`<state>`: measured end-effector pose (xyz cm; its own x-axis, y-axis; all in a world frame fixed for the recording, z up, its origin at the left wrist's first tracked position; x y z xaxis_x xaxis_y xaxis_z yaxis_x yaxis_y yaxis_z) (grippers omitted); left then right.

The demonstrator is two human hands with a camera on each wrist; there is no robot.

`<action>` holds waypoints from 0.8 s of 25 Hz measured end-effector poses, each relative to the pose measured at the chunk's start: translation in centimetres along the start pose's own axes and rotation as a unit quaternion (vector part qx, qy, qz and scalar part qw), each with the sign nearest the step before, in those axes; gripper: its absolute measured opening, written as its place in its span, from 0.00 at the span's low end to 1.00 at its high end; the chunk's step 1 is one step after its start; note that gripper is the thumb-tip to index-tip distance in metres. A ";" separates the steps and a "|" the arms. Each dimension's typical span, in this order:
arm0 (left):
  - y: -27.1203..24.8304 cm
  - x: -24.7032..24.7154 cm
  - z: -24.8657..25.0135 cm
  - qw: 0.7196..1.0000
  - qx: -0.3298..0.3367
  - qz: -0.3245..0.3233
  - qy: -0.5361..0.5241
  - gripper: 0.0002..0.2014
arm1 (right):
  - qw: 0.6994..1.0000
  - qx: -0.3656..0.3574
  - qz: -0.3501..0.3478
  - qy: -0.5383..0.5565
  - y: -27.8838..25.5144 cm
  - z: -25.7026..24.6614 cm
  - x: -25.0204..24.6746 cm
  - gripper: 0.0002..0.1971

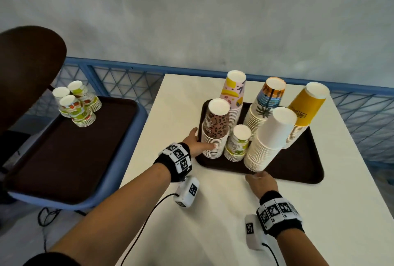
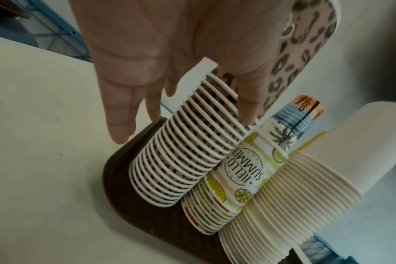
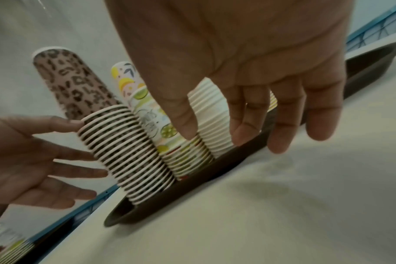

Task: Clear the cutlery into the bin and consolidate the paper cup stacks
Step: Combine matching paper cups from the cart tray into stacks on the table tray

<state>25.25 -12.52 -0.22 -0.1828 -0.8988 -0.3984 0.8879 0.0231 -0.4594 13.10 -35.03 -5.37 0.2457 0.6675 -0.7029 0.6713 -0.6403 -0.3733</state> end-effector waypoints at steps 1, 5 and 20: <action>-0.1 -0.8 -0.9 1.000 -0.004 -0.002 0.011 0.44 | 1.000 -0.012 -0.013 -0.011 -0.8 -0.6 1.2 0.20; 0.0 -7.0 -5.4 0.999 0.004 0.023 0.036 0.29 | 0.985 -0.137 -0.100 -0.010 -5.5 -7.7 8.4 0.14; 14.2 -45.8 -8.7 0.910 0.090 0.380 0.139 0.32 | 0.933 -0.287 -0.163 0.145 -12.4 -34.7 31.2 0.10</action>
<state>42.56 32.75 4.62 0.4351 -0.5075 -0.7437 0.8527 0.4974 0.1595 36.64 6.89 -1.65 0.0865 0.9187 -0.3854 0.9867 -0.1325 -0.0942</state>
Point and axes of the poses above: each hand's wrist, its own y-axis towards the middle knuckle, its own x-axis out of the palm, z = x × y, the point moved 10 cm from there along y, towards the middle knuckle, and after that the axes turned 13 degrees about z, right-handed, at the moved point
